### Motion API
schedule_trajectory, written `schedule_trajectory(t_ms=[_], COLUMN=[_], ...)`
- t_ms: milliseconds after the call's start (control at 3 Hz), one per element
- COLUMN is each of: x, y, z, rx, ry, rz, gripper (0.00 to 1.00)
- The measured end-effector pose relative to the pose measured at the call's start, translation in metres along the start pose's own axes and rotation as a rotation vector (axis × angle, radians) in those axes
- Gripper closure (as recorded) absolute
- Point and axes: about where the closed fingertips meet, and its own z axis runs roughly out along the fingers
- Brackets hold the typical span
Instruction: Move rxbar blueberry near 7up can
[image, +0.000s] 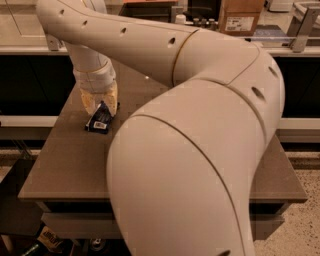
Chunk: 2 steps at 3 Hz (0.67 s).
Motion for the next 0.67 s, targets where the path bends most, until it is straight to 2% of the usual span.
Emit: schedule_trajectory(t_ms=[333, 667], x=[-0.0001, -0.0017], y=[0.0000, 0.0013], z=[-0.0008, 0.0002], rx=[0.000, -0.007], ry=[0.000, -0.006], rz=[0.000, -0.002], gripper=[0.11, 0.00])
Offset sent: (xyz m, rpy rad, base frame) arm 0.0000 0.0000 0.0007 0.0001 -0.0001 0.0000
